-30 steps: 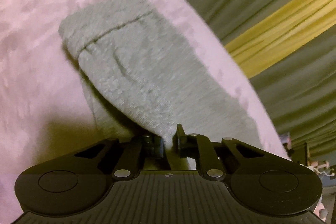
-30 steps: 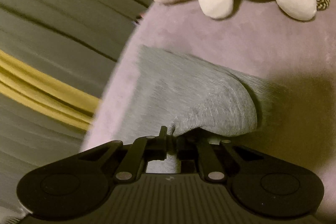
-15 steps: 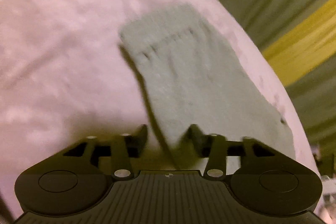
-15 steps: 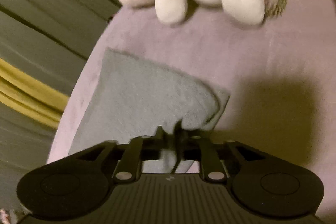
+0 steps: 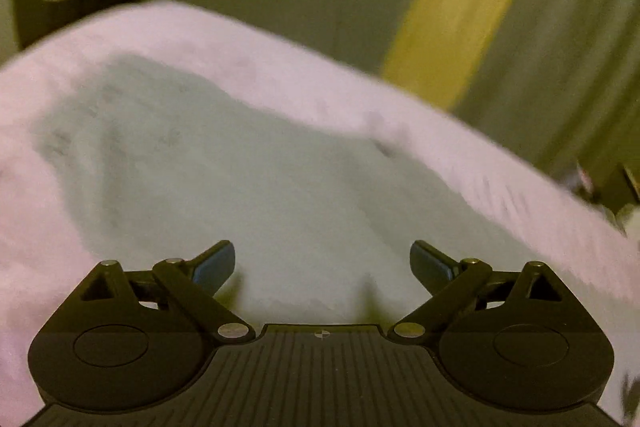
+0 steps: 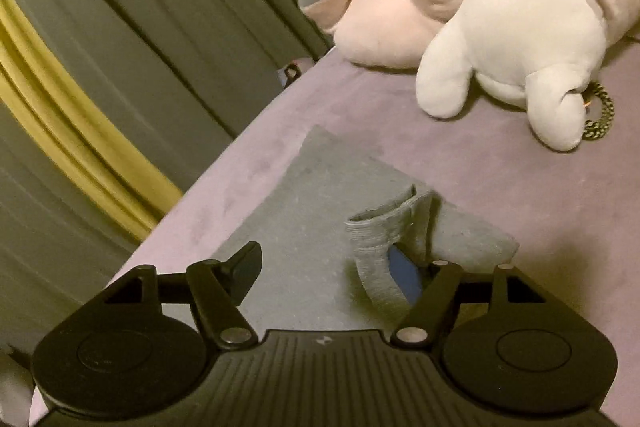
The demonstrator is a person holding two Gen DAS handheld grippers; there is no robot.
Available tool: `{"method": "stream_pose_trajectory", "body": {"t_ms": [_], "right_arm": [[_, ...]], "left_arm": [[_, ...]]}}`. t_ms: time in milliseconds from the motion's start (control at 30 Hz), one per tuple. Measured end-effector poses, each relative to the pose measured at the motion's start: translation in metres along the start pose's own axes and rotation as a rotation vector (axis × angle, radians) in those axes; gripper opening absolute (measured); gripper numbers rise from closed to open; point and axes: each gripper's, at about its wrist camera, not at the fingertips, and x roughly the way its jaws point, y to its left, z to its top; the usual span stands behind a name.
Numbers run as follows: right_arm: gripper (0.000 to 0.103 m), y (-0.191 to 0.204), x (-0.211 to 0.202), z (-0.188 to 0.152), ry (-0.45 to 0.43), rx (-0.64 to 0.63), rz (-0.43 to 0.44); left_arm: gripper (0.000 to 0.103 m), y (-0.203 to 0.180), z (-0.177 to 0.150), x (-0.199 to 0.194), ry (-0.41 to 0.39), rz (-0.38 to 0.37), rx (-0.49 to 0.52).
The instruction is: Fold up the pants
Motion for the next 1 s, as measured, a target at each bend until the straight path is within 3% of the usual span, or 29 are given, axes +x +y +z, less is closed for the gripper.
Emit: {"method": "stream_pose_trajectory", "body": {"t_ms": [67, 133, 167, 233, 333, 400, 433, 467, 567, 633, 833, 1000], "right_arm": [[0.071, -0.004, -0.005, 0.001, -0.035, -0.005, -0.047], [0.071, -0.003, -0.012, 0.003, -0.085, -0.065, -0.187], [0.071, -0.005, -0.016, 0.005, -0.107, -0.088, -0.212], [0.077, -0.012, -0.02, 0.006, -0.115, -0.056, -0.14], [0.081, -0.018, -0.012, 0.005, -0.057, 0.032, 0.058], [0.093, -0.018, 0.007, 0.002, 0.028, 0.068, 0.162], [0.093, -0.018, 0.019, 0.0, 0.077, 0.084, 0.179], [0.094, -0.02, 0.035, -0.003, 0.127, 0.097, 0.168], [0.096, -0.025, 0.071, -0.006, 0.272, 0.121, 0.029], [0.097, -0.027, 0.074, -0.001, 0.252, 0.113, 0.036], [0.099, -0.011, 0.087, -0.008, 0.242, -0.003, -0.053], [0.099, 0.008, 0.092, -0.014, 0.262, -0.092, -0.119]], "left_arm": [[0.098, -0.017, -0.011, 0.017, 0.038, -0.006, 0.04], [0.098, -0.029, -0.018, 0.03, 0.067, 0.0, 0.091], [0.098, -0.03, -0.018, 0.035, 0.082, 0.003, 0.112], [0.098, -0.032, -0.021, 0.038, 0.083, 0.036, 0.128], [0.098, -0.032, -0.02, 0.042, 0.072, 0.057, 0.131], [0.098, -0.034, -0.017, 0.048, 0.068, 0.074, 0.12], [0.098, -0.032, -0.019, 0.049, 0.065, 0.08, 0.116], [0.098, -0.031, -0.017, 0.05, 0.059, 0.082, 0.113], [0.098, -0.033, -0.012, 0.061, 0.045, 0.092, 0.12], [0.098, -0.034, -0.006, 0.068, 0.017, 0.12, 0.141], [0.098, -0.041, 0.009, 0.089, -0.039, 0.229, 0.171], [0.098, -0.035, 0.018, 0.1, -0.052, 0.234, 0.137]]}}
